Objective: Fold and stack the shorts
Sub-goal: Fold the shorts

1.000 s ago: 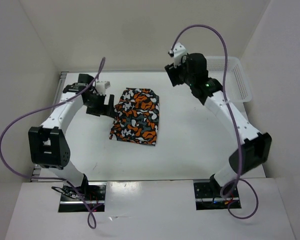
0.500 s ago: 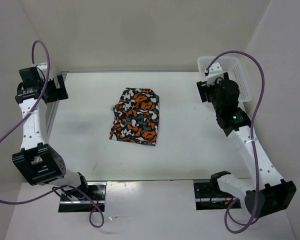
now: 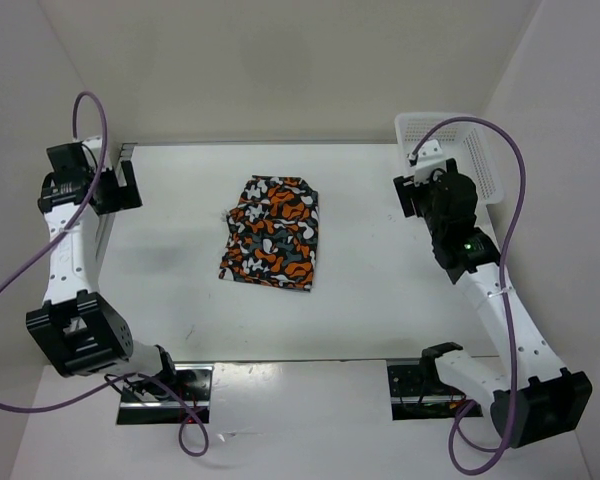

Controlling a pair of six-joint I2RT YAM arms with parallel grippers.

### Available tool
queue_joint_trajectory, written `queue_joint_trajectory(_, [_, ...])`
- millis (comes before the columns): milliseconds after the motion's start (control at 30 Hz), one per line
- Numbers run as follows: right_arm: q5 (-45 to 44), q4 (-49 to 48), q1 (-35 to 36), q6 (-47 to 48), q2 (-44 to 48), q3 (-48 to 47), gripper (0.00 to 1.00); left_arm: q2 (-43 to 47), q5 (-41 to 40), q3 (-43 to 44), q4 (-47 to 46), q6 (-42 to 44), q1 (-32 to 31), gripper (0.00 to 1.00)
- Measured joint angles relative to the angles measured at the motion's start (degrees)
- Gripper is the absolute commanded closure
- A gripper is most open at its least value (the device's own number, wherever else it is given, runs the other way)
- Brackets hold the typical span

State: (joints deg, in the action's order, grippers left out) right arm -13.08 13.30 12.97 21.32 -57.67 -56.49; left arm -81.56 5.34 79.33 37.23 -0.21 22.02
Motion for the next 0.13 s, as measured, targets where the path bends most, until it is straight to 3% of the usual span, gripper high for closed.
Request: queue_joint_trajectory(133, [0.28,-0.24,0.00,0.04,0.31,0.98,0.22,0.11,0.96,-0.26,-0.22,-0.02,0.00,0.00])
